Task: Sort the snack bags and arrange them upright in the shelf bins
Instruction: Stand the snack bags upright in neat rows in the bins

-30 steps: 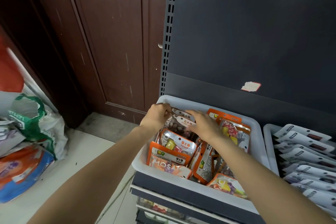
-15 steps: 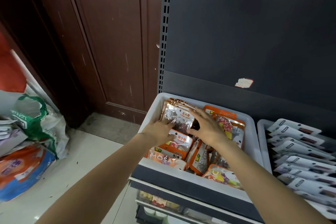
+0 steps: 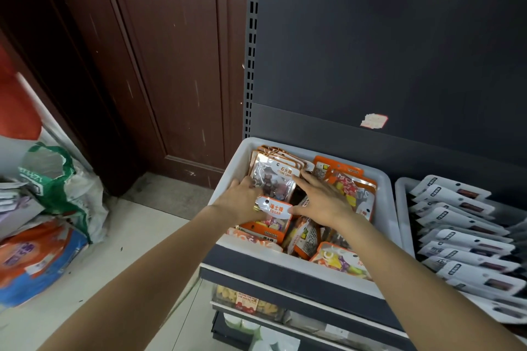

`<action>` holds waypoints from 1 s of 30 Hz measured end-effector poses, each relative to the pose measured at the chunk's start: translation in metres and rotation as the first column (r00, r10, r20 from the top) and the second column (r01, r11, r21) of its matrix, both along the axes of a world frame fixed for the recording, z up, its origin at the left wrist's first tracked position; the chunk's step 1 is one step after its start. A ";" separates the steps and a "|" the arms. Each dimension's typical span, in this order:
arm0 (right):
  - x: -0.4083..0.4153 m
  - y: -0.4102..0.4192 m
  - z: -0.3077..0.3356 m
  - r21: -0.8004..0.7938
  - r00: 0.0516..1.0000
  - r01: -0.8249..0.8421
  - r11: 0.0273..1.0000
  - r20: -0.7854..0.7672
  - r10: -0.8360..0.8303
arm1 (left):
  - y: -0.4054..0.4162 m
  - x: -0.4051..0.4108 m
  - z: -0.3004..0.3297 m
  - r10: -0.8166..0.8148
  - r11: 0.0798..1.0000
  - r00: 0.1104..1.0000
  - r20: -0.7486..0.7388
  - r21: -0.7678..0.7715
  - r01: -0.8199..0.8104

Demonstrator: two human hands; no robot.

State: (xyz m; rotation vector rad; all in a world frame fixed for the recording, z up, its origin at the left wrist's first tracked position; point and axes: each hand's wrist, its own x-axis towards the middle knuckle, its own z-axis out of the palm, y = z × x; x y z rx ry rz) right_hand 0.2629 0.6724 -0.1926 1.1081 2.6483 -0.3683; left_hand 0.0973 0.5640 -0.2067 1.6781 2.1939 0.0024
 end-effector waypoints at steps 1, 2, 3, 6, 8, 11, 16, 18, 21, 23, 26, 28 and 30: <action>0.001 -0.001 0.000 -0.007 1.000 -0.012 1.000 -0.004 0.012 | -0.002 0.000 0.003 0.006 1.000 1.000 0.016 0.016 -0.007; 0.002 -0.001 -0.001 -0.018 1.000 -0.025 1.000 -0.015 0.024 | -0.004 -0.001 0.007 0.008 1.000 1.000 0.025 0.026 -0.009; 0.003 -0.002 -0.002 -0.028 0.999 -0.034 0.999 -0.034 0.033 | -0.008 -0.002 0.011 0.001 0.999 1.000 0.022 0.035 -0.001; 0.010 -0.010 0.000 -0.035 0.992 -0.052 0.998 -0.116 0.047 | -0.024 -0.005 0.017 -0.028 0.997 0.999 0.026 0.077 0.026; 0.015 -0.020 0.004 -0.031 0.986 -0.052 0.998 -0.159 0.046 | -0.037 -0.007 0.018 -0.033 0.993 0.998 0.054 0.119 0.026; 0.018 -0.033 0.007 0.010 0.978 -0.051 0.999 -0.202 0.052 | -0.053 -0.006 0.021 -0.040 0.989 0.997 0.067 0.148 0.030; 0.013 -0.042 0.014 -0.026 0.975 -0.079 0.997 -0.210 0.072 | -0.057 0.001 0.025 0.003 0.989 0.989 0.146 0.148 -0.024; 0.011 -0.044 0.017 -0.046 0.976 -0.060 0.997 -0.211 0.049 | -0.053 0.001 0.023 0.061 0.984 0.981 0.183 0.154 -0.090; 0.005 -0.046 0.021 -0.050 0.975 -0.010 0.999 -0.222 -0.001 | -0.048 -0.002 0.022 0.042 0.989 0.982 0.184 0.133 -0.067; 0.001 -0.045 0.020 -0.005 0.976 -0.002 1.000 -0.217 0.001 | -0.049 -0.004 0.021 -0.057 0.994 0.994 0.098 0.098 0.047; -0.002 -0.046 0.017 -0.036 0.975 0.037 0.999 -0.220 -0.045 | -0.054 -0.009 0.021 -0.157 0.987 0.987 0.045 0.042 0.155; -0.002 -0.048 0.015 -0.041 0.972 0.066 0.997 -0.225 -0.073 | -0.058 -0.012 0.022 -0.213 0.977 0.977 0.016 0.029 0.212; -0.002 -0.050 0.011 0.040 0.977 0.074 0.996 -0.204 -0.065 | -0.063 -0.015 0.022 -0.255 0.966 0.967 -0.013 0.039 0.255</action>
